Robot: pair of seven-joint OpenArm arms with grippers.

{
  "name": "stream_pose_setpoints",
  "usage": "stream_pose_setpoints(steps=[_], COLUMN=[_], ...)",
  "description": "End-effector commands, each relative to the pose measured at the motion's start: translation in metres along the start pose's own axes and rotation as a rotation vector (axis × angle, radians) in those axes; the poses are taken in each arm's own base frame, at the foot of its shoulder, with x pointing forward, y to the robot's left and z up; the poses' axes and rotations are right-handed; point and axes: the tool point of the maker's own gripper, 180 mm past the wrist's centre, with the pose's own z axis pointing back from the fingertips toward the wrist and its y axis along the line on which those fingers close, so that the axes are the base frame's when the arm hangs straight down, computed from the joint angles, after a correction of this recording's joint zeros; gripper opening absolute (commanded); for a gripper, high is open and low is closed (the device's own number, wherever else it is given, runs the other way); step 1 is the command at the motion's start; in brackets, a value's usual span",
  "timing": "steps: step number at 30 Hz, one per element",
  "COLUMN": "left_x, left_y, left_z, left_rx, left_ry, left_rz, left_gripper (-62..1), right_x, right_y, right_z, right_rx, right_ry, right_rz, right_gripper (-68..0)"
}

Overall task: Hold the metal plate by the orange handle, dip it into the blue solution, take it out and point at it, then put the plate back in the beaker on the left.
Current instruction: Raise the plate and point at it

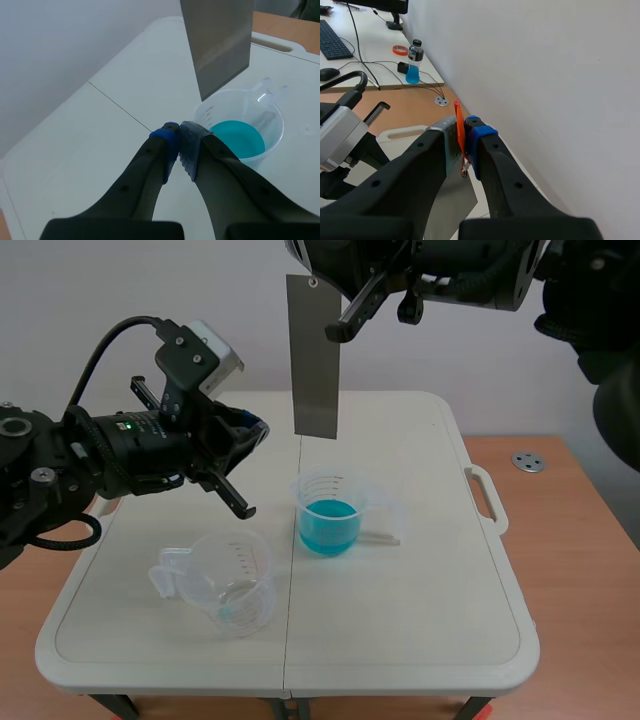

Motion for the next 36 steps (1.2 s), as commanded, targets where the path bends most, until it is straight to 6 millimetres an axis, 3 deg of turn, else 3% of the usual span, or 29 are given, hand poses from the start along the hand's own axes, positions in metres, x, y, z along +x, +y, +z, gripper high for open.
stream_pose_setpoints(steps=[1, 17, 22, 26, 30, 36], left_x=[0.009, 0.006, -0.004, -0.021, -0.04, -0.093], left_y=[0.003, 0.002, 0.018, 0.038, 0.057, 0.082], left_z=[0.0, 0.0, 0.01, 0.039, 0.084, 0.161], left_rx=[0.004, 0.004, 0.054, 0.121, 0.194, 0.322], left_ry=[-0.03, -0.014, 0.009, 0.051, 0.093, 0.276], left_rz=[-0.004, -0.004, 0.002, 0.016, 0.014, 0.019], left_gripper=[-58.2, -58.2, -58.2, -58.2, -58.2, -58.2], right_x=[0.016, 0.016, 0.016, 0.016, 0.018, 0.019], right_y=[-0.006, -0.006, -0.006, -0.006, -0.006, -0.005], right_z=[0.002, 0.002, 0.002, 0.002, 0.002, 0.002], right_rx=[-0.002, -0.002, -0.002, -0.002, 0.0, 0.002], right_ry=[-0.042, -0.045, -0.046, -0.046, -0.052, -0.061], right_rz=[0.026, 0.024, 0.024, 0.024, 0.018, 0.01], right_gripper=[-66.0, -66.0, -66.0, -66.0, -66.0, -66.0])
